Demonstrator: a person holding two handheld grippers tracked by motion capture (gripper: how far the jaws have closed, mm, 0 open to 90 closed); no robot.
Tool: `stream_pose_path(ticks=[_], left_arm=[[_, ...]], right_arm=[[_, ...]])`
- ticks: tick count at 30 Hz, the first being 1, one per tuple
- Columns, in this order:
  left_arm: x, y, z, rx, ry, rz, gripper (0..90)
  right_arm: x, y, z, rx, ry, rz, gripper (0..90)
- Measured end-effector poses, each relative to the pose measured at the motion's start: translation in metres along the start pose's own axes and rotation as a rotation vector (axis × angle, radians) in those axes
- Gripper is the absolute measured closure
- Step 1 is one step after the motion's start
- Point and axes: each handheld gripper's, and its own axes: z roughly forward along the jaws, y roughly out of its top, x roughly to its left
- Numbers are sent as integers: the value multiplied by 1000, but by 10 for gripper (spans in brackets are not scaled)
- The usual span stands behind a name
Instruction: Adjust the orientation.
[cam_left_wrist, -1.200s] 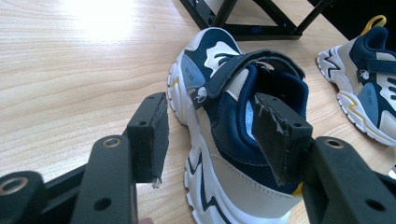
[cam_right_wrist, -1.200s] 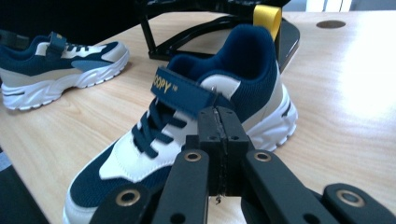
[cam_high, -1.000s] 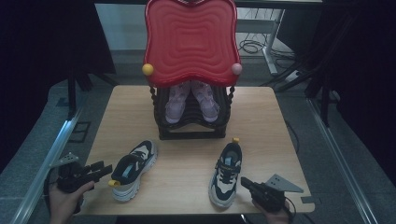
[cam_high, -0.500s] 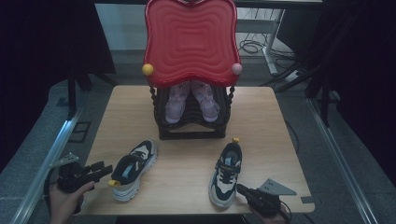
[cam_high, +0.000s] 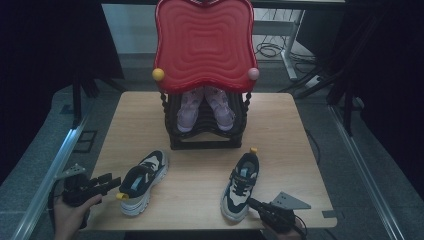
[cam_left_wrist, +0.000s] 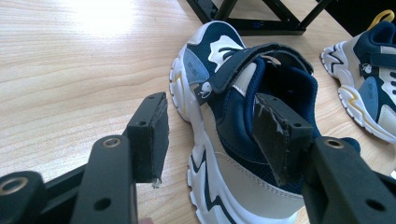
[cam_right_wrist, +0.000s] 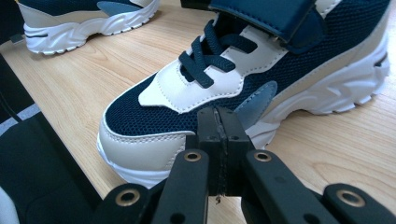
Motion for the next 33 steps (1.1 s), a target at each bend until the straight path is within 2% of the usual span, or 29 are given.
stream_pose_path(ticks=[13,26,33], left_arm=[[3,0,-2,-5,3,-3,459],[4,1,-4,-14,2,-8,459],[4,1,-1,-5,-2,-5,459]], right_arm=[[17,5,16,27,10,-70,897],[34,16,40,39,31,-104,897],[40,21,49,38,23,-111,897]])
